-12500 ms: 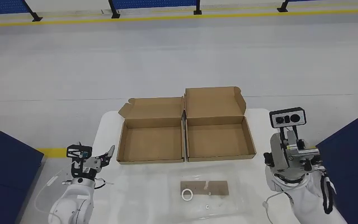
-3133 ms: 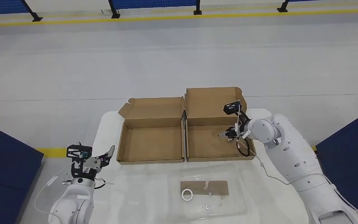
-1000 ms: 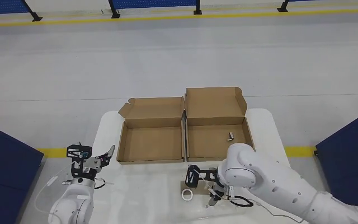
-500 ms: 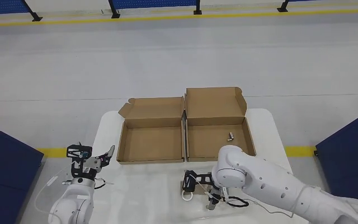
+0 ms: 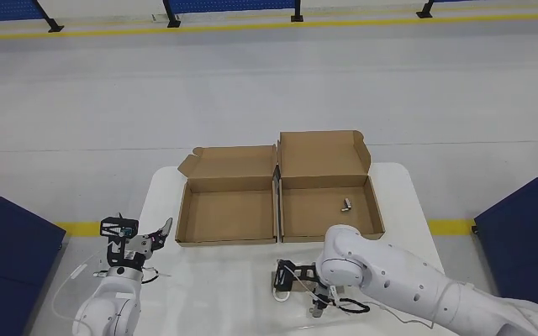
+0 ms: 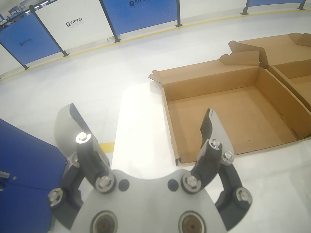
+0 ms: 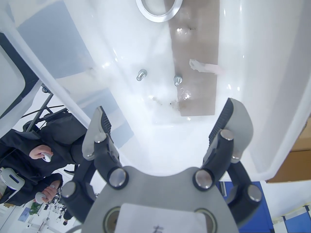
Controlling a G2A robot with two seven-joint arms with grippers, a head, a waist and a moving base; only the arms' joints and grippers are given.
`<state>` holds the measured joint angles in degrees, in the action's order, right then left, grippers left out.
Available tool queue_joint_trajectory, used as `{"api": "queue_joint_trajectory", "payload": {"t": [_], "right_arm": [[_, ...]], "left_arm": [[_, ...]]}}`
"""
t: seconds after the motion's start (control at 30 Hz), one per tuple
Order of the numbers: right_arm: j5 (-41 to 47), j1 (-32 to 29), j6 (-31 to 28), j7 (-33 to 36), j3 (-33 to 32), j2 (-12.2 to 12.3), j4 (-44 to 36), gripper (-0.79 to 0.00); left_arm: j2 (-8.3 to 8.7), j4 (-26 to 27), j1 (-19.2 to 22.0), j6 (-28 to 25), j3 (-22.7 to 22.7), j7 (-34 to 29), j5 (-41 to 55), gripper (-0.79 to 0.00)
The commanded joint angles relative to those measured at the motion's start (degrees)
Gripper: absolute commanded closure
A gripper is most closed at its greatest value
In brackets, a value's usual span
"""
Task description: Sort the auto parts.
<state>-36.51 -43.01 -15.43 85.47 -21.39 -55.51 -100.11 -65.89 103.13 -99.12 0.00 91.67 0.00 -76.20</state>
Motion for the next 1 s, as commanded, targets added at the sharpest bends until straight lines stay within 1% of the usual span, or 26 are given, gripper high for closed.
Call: {"api": "queue_joint_trajectory", "payload": {"t": [0.0,0.2,0.3,0.53,0.57,0.6,0.63,0.7,0.73,0.77,0.97], "right_arm": [[0.12,0.03,-0.32,-0.2,0.16,-0.2,0.54,-0.785],[0.12,0.03,-0.32,-0.2,0.16,-0.2,0.54,-0.785],[-1.35,-0.82,-0.31,-1.77,0.62,-0.28,1.3,-0.785],[-3.07,-1.02,-0.14,-1.83,1.6,-1.29,3.2,-0.782],[-3.18,-0.97,-0.07,-1.73,1.74,-1.48,3.52,-0.742],[-3.25,-0.93,0.07,-1.69,1.83,-1.66,3.85,-0.653],[-3.33,-0.9,0.11,-1.72,1.92,-1.84,4.08,-0.591],[-3.45,-0.92,0.18,-1.79,2.1,-2.15,4.65,-0.505],[-3.5,-0.97,0.2,-1.92,2.17,-2.3,4.96,-0.474],[-3.54,-1.02,0.2,-2.05,2.24,-2.43,5.28,-0.391],[-4.06,-1.34,0.38,-3.02,2.27,-3.06,6.85,-0.36]], "left_arm": [[0.0,0.0,0.0,0.0,0.0,0.0,0.0,-0.785],[0.0,0.0,0.0,0.0,0.0,0.0,0.0,-0.785],[0.0,0.0,0.0,0.0,0.0,0.0,0.0,-0.785],[0.0,0.0,0.0,0.0,0.0,0.0,0.0,-0.785],[0.0,0.0,0.0,0.0,0.0,0.0,0.0,-0.785],[0.0,0.0,0.0,0.0,0.0,0.0,0.0,-0.785],[0.0,0.0,0.0,0.0,0.0,0.0,0.0,-0.785],[0.0,0.0,0.0,0.0,0.0,0.0,0.0,-0.785],[0.0,0.0,0.0,0.0,0.0,0.0,0.0,-0.785],[0.0,0.0,0.0,0.0,0.0,0.0,0.0,-0.785],[0.0,0.0,0.0,0.0,0.0,0.0,0.0,-0.785]]}}
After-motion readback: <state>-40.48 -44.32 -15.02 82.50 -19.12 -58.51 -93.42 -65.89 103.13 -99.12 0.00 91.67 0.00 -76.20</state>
